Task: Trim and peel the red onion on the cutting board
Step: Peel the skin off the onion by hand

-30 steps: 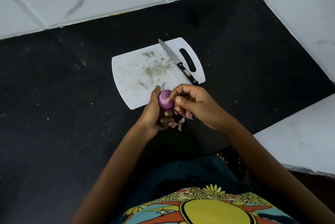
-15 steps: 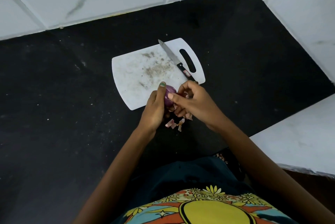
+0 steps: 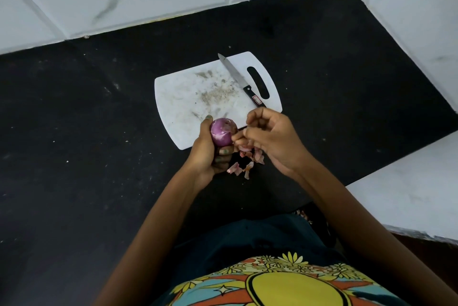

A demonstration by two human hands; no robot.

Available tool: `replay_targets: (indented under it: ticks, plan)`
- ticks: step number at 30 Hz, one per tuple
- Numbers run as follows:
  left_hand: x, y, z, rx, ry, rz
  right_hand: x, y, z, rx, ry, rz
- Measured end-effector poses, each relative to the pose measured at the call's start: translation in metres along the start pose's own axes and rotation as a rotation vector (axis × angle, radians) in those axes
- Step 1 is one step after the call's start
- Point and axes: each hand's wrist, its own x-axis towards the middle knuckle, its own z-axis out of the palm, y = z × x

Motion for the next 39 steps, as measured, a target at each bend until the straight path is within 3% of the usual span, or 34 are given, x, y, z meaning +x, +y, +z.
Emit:
replay_targets:
  ticks: [3, 8, 11, 14, 17, 27, 39]
  plan:
    - [0.001, 0.001, -0.008, -0.119, -0.072, -0.047, 0.002, -0.003, -0.009, 0.029, 0.075, -0.035]
    - [0.001, 0.001, -0.014, -0.176, -0.176, -0.053, 0.003, 0.001, -0.022, -0.542, 0.113, -0.119]
    - [0.001, 0.000, -0.015, -0.172, -0.222, -0.041, 0.002, 0.006, -0.021, -0.734, 0.117, -0.155]
    - [0.001, 0.000, -0.017, -0.131, -0.268, -0.026, 0.000, 0.002, -0.015, -0.656, 0.091, -0.200]
    - [0.001, 0.000, -0.018, -0.082, -0.300, -0.018, -0.007, -0.011, -0.008, -0.530, -0.063, -0.240]
    - [0.007, -0.001, -0.021, 0.022, -0.307, -0.015, -0.007, -0.016, 0.000, -0.750, -0.123, -0.498]
    - [0.008, 0.002, -0.017, 0.169, -0.255, 0.008, -0.003, -0.026, -0.001, -0.781, -0.255, -0.267]
